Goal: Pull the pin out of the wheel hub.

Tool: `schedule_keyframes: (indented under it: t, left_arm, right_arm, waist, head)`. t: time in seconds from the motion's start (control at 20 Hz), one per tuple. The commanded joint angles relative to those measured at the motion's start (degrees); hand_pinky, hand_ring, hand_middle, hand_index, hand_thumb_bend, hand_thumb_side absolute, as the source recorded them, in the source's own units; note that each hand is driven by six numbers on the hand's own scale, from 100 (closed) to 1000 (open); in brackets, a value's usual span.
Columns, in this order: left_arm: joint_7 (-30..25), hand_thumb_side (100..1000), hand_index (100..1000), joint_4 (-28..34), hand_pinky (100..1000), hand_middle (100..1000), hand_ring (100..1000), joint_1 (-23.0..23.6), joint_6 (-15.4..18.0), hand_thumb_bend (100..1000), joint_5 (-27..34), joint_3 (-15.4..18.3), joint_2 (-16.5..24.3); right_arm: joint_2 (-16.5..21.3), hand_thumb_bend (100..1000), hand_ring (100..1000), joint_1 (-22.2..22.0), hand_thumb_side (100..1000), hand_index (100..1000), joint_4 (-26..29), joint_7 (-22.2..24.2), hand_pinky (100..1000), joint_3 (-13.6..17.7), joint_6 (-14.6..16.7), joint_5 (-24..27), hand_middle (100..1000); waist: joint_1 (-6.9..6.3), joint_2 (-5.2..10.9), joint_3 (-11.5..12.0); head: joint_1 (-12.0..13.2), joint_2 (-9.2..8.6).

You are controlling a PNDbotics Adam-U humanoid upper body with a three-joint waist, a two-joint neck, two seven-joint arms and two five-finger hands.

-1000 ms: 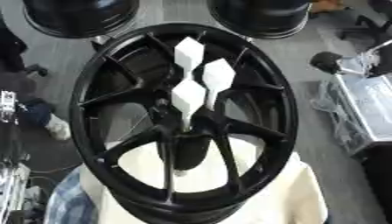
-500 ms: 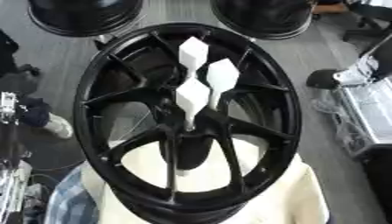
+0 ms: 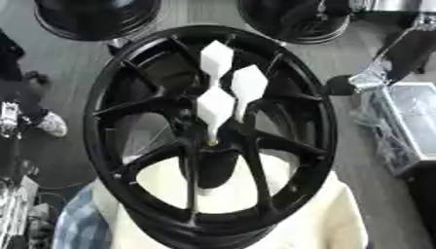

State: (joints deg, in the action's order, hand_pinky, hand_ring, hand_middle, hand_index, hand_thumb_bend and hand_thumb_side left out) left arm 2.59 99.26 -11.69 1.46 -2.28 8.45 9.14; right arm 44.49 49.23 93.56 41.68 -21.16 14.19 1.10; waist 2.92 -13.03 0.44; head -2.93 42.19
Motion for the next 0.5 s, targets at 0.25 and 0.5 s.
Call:
schedule_keyframes:
  t: [0.25,0.5]
  left_arm:
    - [-0.2,834,820,1.1,748,702,811,-0.8,0.1,369,0.0,-0.2,0.7]
    - [-0.2,833,820,1.1,748,702,811,-0.9,0.1,369,0.0,-0.2,0.7]
  right_arm:
    - [-2.7,445,837,2.4,505,947,-3.9,0.2,842,-0.1,1.4,-2.0,803]
    - [-4.4,444,837,3.0,506,946,-5.0,1.0,843,-0.8,2.1,-2.9,803]
  waist:
    - [-0.43,0.67,0.3]
    - [-0.49,0.65,0.4]
  head:
    - [-0.3,-0.14]
    - [-0.3,-0.11]
